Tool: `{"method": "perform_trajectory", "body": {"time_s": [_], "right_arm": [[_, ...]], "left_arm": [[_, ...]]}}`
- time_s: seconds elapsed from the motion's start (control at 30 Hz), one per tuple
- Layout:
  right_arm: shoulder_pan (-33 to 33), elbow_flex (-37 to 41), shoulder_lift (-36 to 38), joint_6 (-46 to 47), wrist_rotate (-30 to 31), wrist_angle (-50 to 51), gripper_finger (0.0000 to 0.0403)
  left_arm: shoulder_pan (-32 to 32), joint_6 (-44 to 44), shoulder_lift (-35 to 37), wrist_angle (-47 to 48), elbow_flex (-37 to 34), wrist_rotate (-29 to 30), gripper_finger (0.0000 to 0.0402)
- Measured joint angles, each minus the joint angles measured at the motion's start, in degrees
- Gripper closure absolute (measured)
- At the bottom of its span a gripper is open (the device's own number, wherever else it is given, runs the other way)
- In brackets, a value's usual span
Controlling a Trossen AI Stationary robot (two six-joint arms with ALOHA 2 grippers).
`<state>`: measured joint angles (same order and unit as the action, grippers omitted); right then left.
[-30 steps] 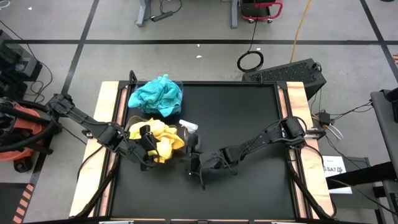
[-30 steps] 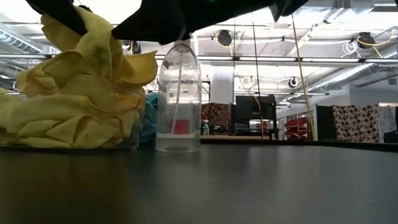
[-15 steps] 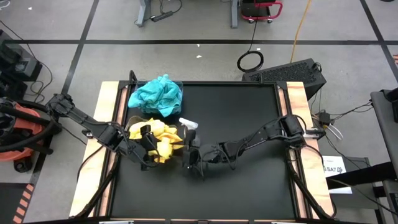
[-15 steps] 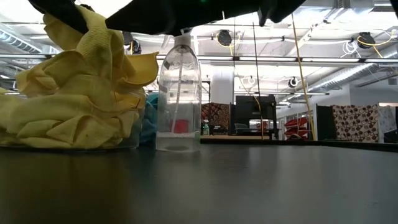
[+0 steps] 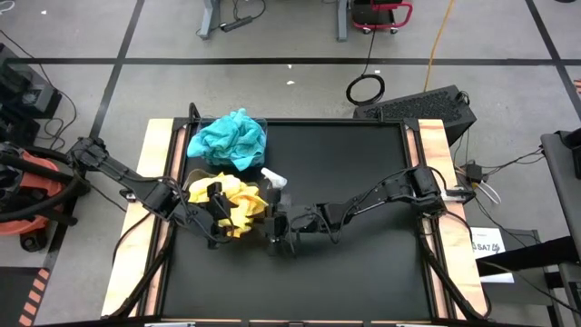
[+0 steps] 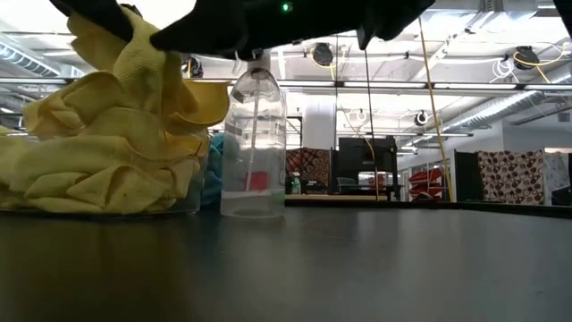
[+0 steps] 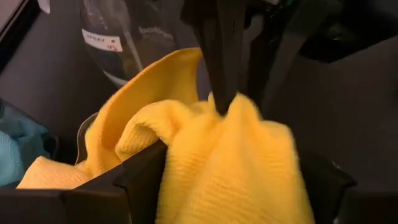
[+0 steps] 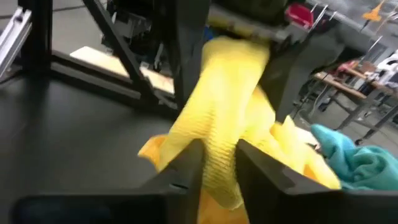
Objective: Sort microfiber towel by color & place in baskets
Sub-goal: Put the yellow microfiber cloth into the bottom transparent bin
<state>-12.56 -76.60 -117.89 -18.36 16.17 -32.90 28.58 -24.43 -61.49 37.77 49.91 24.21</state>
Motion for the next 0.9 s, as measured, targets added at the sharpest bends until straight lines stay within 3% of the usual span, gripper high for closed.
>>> {"method": "perform_trajectory", "body": {"time_s": [0.2,0.73,0.9], "right_arm": [[0.1,0.0,-0.4,0.7,0.0,1.5,0.0394],[0.2,0.0,-0.4,3.1,2.9,4.4,0.0402],[0.2,0.0,-0.4,3.1,3.1,4.4,0.0402]], "left_arm": [[0.0,1.0,0.0,-1.2,0.0,0.0,0.0128],[0.0,5.3,4.4,-1.5,4.5,2.4,0.0089],[0.5,4.0,2.3,-1.3,3.7,-0.3,0.0092]]}}
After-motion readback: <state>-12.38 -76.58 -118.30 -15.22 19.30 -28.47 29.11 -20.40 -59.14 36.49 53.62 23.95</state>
